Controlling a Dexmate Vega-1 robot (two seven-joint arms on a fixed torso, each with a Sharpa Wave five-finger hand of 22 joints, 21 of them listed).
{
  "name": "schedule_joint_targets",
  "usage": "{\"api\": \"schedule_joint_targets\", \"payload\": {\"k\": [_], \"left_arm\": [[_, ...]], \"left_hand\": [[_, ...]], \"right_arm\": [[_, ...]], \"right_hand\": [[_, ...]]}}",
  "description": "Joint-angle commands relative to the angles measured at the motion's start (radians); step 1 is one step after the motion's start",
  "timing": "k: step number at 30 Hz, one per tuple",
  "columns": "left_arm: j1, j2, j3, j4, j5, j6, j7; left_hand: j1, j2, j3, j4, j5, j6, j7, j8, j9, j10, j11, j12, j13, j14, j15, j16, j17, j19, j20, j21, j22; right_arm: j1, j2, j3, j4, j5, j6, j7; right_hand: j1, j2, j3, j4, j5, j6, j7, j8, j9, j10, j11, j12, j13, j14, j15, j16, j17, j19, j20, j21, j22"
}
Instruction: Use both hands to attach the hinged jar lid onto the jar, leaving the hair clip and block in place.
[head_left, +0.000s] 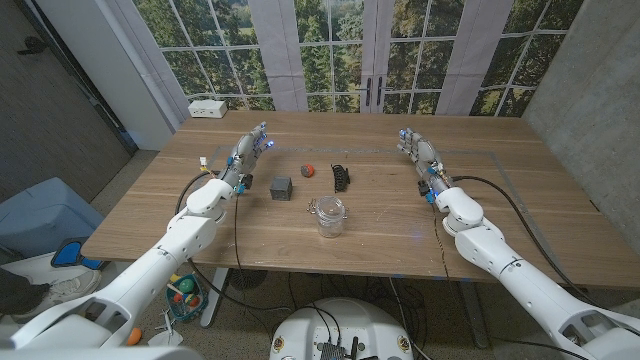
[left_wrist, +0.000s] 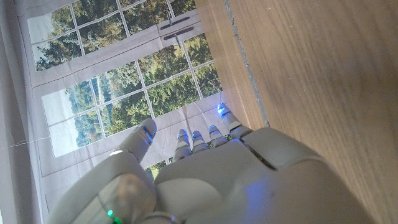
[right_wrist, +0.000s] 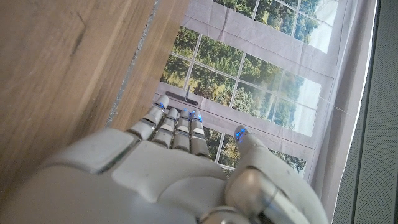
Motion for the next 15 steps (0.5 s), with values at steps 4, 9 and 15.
{"api": "schedule_joint_targets", "payload": {"k": [4,9,15], "left_arm": [[-0.008,0.003,0.004,0.009,0.001,-0.005,-0.021],[-0.008,0.004,0.005,0.011,-0.001,-0.005,-0.027],[-0.010,0.006,0.008,0.012,-0.001,-0.003,-0.034]], "left_hand": [[-0.010,0.021,-0.005,-0.002,0.002,-0.001,-0.010,0.007,0.004,-0.003,-0.006,0.007,0.001,-0.007,-0.088,0.001,-0.002,0.002,-0.080,-0.008,0.004],[-0.011,0.022,-0.006,-0.003,0.003,-0.001,-0.010,0.007,0.004,-0.003,-0.005,0.007,0.001,-0.006,-0.087,0.001,-0.003,0.002,-0.080,-0.009,0.004],[-0.011,0.023,-0.007,-0.005,0.003,-0.002,-0.010,0.007,0.004,-0.004,-0.007,0.007,0.001,-0.006,-0.087,0.001,-0.004,0.004,-0.079,-0.012,0.004]], "right_arm": [[-0.087,-0.050,-0.015,-0.153,-0.189,-0.033,-0.181],[-0.111,-0.064,-0.018,-0.196,-0.247,-0.059,-0.225],[-0.135,-0.072,-0.020,-0.228,-0.294,-0.075,-0.259]], "right_hand": [[-0.007,0.013,-0.002,-0.009,-0.001,0.015,-0.008,0.008,0.003,0.010,-0.004,0.007,0.000,0.012,-0.012,0.009,-0.001,0.007,-0.036,-0.005,0.002],[-0.002,0.018,0.000,-0.018,0.000,0.019,-0.011,0.008,0.002,0.014,-0.005,0.008,-0.001,0.015,-0.016,0.010,-0.005,0.012,-0.038,-0.008,0.002],[0.000,0.021,0.000,-0.024,-0.001,0.022,-0.013,0.008,0.002,0.018,-0.004,0.009,-0.001,0.018,-0.018,0.011,-0.007,0.017,-0.038,-0.010,0.002]]}}
